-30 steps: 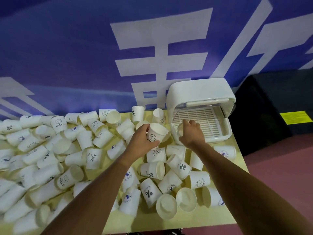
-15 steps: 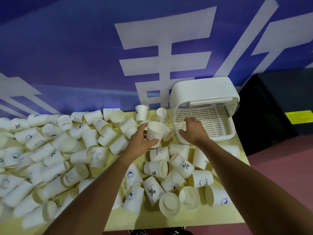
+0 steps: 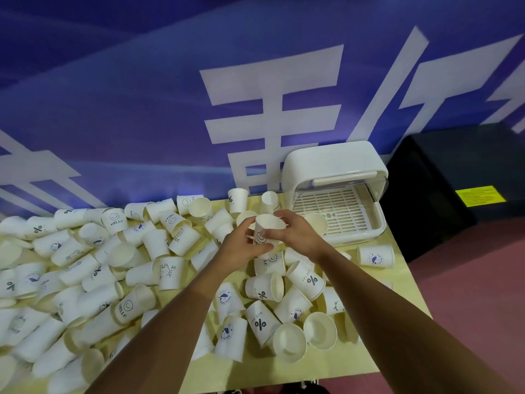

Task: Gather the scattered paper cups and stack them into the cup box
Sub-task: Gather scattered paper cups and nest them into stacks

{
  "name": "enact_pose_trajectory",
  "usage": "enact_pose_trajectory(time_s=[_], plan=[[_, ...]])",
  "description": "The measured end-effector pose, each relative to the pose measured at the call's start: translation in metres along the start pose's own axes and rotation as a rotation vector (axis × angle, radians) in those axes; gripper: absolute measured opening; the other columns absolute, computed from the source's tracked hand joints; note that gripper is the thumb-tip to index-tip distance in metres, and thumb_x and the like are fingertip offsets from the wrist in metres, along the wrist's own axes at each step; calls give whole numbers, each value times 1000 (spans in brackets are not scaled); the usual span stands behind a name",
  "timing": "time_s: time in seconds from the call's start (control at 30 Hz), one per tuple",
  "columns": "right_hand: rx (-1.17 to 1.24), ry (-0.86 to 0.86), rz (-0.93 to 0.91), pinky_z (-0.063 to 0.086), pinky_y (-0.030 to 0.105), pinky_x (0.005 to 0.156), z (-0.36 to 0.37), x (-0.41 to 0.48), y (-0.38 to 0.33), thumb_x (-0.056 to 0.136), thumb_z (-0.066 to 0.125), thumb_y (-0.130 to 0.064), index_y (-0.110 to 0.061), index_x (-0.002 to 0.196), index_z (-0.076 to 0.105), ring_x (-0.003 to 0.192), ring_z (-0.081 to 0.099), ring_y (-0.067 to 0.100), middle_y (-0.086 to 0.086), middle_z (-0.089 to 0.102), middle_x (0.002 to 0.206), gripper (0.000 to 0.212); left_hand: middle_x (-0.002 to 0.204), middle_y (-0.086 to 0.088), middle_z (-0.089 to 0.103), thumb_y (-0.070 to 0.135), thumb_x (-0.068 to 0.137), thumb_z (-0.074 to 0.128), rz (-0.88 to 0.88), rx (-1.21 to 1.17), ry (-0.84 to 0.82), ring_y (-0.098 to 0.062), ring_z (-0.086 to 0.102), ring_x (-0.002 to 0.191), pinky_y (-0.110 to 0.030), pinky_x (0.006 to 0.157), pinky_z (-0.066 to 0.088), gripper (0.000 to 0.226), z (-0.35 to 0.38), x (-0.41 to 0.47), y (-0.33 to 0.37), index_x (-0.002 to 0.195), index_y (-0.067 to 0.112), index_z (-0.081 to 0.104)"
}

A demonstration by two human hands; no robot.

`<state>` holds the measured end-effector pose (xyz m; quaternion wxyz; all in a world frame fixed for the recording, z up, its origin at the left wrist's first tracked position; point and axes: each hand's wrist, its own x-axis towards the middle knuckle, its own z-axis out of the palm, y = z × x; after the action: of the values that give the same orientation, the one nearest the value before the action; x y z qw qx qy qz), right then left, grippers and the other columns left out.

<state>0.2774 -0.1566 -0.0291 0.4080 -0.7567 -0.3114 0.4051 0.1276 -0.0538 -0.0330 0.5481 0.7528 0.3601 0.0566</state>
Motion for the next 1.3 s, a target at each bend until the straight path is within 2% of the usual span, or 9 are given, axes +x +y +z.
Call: enact_pose_trajectory(time_s=[0.07,0.17,0.3,0.43,0.73,0.9,1.07,1.2,1.3], plan=[[-10,61,-2,53,34,93,-4,-2,4,72,85,-44,-21,138,50,112,58,16,-4,60,127,78,110,8,64,37,70,85,-14,28,-22,-8,64,99,-26,87,53,77,4,1,-3,135,36,45],[-19,241,-18,48,25,80,-19,-7,11,76,85,-34,-19,137,46,109,55,16,-6,55,121,74,118,4,59,44,69,85,-43,67,-46,-13,61,106,-33,94,52,83,5,1,-9,139,35,42],[-81,467,-40,47,32,87,-40,-8,25,75,86,-30,-16,135,49,111,56,20,0,57,125,72,117,5,58,44,70,84,-84,81,-26,-11,60,104,-29,92,50,81,2,0,-19,138,33,43],[-150,544,-29,45,31,92,-50,-6,38,76,85,-31,-15,142,44,119,54,23,6,53,136,79,119,4,58,42,72,83,-107,109,-18,-11,59,105,-28,91,48,76,-1,-2,-29,136,30,45],[-294,518,36,51,42,97,-45,15,59,74,86,-30,-13,140,44,120,53,26,6,55,134,81,114,6,60,35,75,82,-168,114,34,-10,60,104,-13,73,43,56,-8,-10,-53,123,28,55],[-387,475,88,47,44,105,-38,22,69,73,87,-33,-6,144,39,127,49,31,13,51,139,90,110,9,60,34,74,83,-203,176,78,-9,58,102,-14,76,41,49,-11,-12,-62,116,28,58],[-487,501,-60,43,42,106,-27,19,60,82,78,-29,-6,139,45,125,48,31,13,51,137,70,113,3,61,32,73,84,-229,181,158,-12,57,107,-25,92,46,52,-18,-14,-66,118,23,60],[-516,332,-183,46,39,102,0,19,46,85,74,-27,-12,138,49,122,52,26,8,56,134,61,122,1,59,34,74,83,-233,233,207,-12,54,115,-28,99,44,56,-29,-17,-76,122,20,59],[-544,172,-163,45,39,106,23,22,40,84,73,-24,-13,142,48,126,52,26,7,55,138,64,122,-2,58,40,70,81,-218,407,234,-16,55,115,-34,98,45,62,-39,-19,-87,123,19,58]])
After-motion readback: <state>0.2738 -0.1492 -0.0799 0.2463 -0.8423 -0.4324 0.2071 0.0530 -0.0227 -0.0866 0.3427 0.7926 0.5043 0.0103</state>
